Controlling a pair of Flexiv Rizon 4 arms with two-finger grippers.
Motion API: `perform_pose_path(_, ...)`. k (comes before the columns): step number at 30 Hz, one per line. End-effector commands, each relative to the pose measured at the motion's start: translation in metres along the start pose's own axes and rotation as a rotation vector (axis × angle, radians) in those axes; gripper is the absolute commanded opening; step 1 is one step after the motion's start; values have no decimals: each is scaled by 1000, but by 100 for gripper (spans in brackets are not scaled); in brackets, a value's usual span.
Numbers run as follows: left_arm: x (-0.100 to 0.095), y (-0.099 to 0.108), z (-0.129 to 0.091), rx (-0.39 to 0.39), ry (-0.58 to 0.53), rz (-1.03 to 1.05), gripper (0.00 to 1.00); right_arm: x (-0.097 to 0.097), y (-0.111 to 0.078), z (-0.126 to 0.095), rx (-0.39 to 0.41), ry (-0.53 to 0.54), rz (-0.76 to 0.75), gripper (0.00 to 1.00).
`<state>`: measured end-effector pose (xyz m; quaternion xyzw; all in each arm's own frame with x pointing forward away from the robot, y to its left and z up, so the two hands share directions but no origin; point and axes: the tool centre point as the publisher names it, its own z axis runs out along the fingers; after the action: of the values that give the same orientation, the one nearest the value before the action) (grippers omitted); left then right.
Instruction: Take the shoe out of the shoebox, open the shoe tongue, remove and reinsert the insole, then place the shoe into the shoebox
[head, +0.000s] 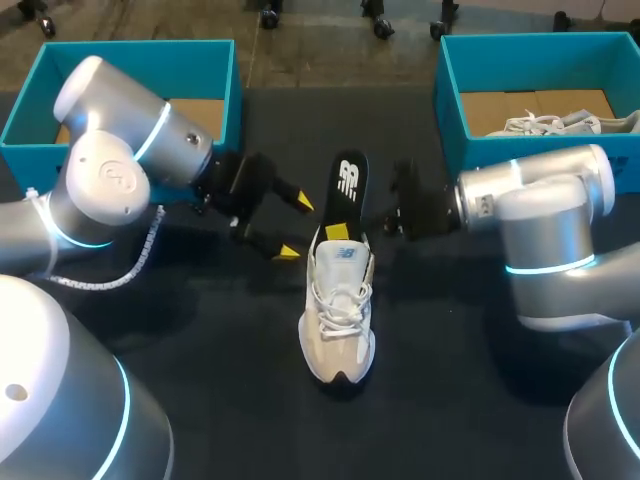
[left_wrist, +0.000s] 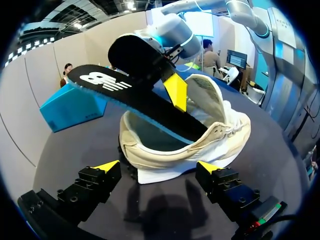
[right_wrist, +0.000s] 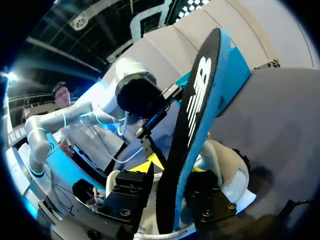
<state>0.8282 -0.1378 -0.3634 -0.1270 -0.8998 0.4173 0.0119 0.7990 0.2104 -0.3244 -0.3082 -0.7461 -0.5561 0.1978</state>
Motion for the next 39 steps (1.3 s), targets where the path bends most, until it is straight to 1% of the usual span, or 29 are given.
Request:
perform_pose_path(1, 1, 3, -1, 2, -5, -1, 100, -5, 9, -6, 49, 19, 7, 28)
perform_pose_path(2, 2, 3, -1, 2, -5, -2, 100, -6, 9, -6, 52, 21, 10, 27)
perform_pose_path(3, 2, 4, -1, 1, -5, -3, 100, -8, 9, -3, 70, 29, 23, 5)
perform_pose_path(4, 2, 5, -1, 0, -5, -3, 100, -10, 8, -1, 83, 29, 31, 0)
perform_pose_path(10, 2, 5, 0, -1, -3, -3, 100, -10, -4, 4, 123, 33, 87, 0)
perform_pose_path(16, 2, 2, 3, 1, 5, 6, 100, -1, -27, 9, 125, 40, 141, 0)
perform_pose_path(17, 3, 2, 3, 1, 5, 7, 100, 0, -31, 11, 131, 39, 156, 0)
perform_pose_path(18, 3, 2, 3, 1, 5, 7, 100, 0, -31, 11, 131, 39, 156, 0)
perform_pose_path(19, 3, 1, 3, 3, 6, 8, 100, 2, -37, 13, 147, 39, 189, 0)
perform_pose_path(22, 3, -1, 2, 7, 6, 13, 100, 4, -46, 17, 139, 49, 210, 0)
perform_pose_path(24, 2, -2, 2, 9, 6, 15, 100, 4, -48, 17, 133, 48, 213, 0)
perform_pose_path(27, 1, -2, 3, 8, 7, 15, 100, 4, -45, 16, 134, 41, 212, 0)
perform_pose_path(28, 1, -2, 3, 8, 7, 15, 100, 4, -44, 15, 138, 35, 208, 4)
perform_pose_path(29, 1, -2, 3, 9, 9, 17, 100, 5, -39, 14, 145, 26, 199, 16)
perform_pose_path(30, 1, -2, 3, 9, 10, 18, 100, 6, -35, 13, 149, 20, 190, 21)
perform_pose_path(31, 1, -3, 3, 9, 11, 19, 100, 6, -34, 12, 152, 14, 186, 22)
perform_pose_path(33, 0, -4, 3, 11, 12, 22, 100, 9, -25, 9, 157, 1, 167, 27)
perform_pose_path(39, -1, -5, -1, 17, 11, 27, 100, 10, -9, 1, 174, -22, 139, 27)
